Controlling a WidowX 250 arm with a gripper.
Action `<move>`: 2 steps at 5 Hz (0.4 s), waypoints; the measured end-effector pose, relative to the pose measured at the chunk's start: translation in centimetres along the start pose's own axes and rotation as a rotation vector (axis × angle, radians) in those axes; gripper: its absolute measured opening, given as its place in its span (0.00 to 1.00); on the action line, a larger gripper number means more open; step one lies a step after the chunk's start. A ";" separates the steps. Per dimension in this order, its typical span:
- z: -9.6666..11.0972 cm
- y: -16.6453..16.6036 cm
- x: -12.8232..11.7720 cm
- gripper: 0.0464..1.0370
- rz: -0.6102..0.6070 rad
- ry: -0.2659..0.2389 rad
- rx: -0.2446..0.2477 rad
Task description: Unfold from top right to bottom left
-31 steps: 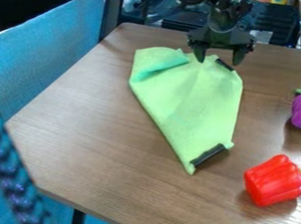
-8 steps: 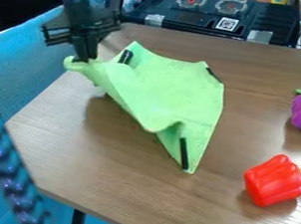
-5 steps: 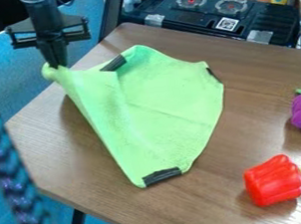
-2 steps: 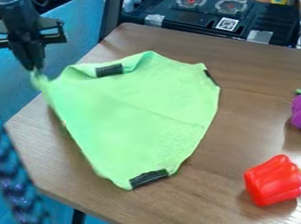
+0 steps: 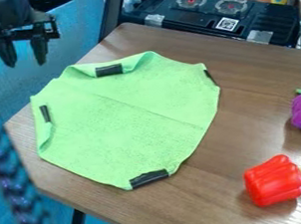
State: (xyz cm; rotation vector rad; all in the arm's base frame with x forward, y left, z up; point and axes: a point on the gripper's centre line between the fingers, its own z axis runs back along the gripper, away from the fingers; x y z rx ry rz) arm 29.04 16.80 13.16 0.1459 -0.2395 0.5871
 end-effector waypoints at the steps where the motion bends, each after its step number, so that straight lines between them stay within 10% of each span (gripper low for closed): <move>1: 1.5 -1.1 1.2 0.95 -0.036 -0.024 -0.055; 2: 4.8 -6.4 3.8 0.96 -0.264 -0.042 -0.194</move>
